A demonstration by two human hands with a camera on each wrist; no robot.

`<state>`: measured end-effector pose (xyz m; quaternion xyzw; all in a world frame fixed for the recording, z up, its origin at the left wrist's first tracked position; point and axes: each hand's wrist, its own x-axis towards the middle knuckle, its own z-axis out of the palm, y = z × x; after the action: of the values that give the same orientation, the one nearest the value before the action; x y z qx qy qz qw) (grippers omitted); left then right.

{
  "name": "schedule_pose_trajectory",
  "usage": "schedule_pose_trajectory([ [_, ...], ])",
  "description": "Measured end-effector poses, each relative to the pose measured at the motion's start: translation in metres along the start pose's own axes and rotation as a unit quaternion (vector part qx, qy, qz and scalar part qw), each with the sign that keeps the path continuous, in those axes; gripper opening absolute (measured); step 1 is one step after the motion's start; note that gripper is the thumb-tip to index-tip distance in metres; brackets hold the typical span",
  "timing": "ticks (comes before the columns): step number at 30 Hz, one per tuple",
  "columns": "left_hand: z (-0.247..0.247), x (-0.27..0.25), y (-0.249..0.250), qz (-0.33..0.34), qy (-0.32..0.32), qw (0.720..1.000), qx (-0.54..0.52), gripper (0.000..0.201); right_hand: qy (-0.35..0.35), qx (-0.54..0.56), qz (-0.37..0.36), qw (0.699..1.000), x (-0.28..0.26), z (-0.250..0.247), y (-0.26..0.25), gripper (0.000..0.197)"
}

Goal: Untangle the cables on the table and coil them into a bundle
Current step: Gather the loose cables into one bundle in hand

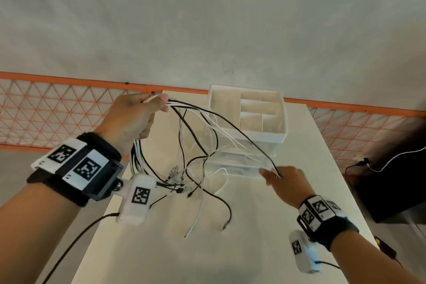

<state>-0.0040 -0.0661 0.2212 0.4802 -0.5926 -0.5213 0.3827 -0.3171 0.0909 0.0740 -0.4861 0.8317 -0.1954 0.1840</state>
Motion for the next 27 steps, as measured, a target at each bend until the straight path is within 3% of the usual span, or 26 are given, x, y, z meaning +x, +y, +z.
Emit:
schedule_pose_trajectory([
  [2,-0.003,-0.003,0.007,0.018,-0.031,0.999,0.003,0.030,-0.082,-0.052,0.023,0.995,0.000,0.016,0.014,0.037],
  [4,-0.001,-0.007,0.013,0.029,-0.063,0.997,0.017,0.031,-0.115,-0.022,0.004,0.993,-0.002,0.012,0.006,0.052],
  [6,0.002,-0.010,0.016,0.032,-0.082,0.996,0.029,0.031,-0.089,0.073,-0.059,0.992,-0.002,-0.004,-0.018,0.069],
  [7,0.004,-0.011,0.017,0.031,-0.091,0.995,0.034,0.031,-0.064,0.133,-0.100,0.984,-0.004,-0.014,-0.035,0.067],
  [11,0.012,-0.014,0.018,0.047,-0.151,0.986,0.044,0.030,0.041,0.296,-0.214,0.930,-0.006,-0.049,-0.105,0.037],
  [13,0.014,-0.015,0.018,0.061,-0.194,0.978,0.053,0.031,0.075,0.279,-0.250,0.924,-0.002,-0.057,-0.128,0.036],
  [14,0.015,-0.016,0.019,0.070,-0.212,0.973,0.058,0.032,0.059,0.251,-0.267,0.929,0.000,-0.059,-0.136,0.040],
  [16,0.017,-0.019,0.020,0.094,-0.244,0.962,0.074,0.034,-0.019,0.199,-0.290,0.936,0.001,-0.057,-0.148,0.043],
  [19,0.017,-0.023,0.021,0.127,-0.264,0.952,0.086,0.034,-0.129,0.187,-0.258,0.939,0.007,-0.039,-0.148,0.015],
  [20,0.016,-0.024,0.021,0.132,-0.255,0.954,0.085,0.033,-0.145,0.171,-0.238,0.945,0.010,-0.031,-0.145,0.029],
  [22,0.012,-0.022,0.022,0.137,-0.237,0.957,0.095,0.033,-0.132,0.107,-0.219,0.961,0.016,-0.016,-0.130,0.041],
  [27,0.008,-0.023,0.014,0.137,-0.192,0.958,0.164,0.033,-0.075,-0.027,-0.151,0.985,0.025,0.000,-0.085,0.039],
])
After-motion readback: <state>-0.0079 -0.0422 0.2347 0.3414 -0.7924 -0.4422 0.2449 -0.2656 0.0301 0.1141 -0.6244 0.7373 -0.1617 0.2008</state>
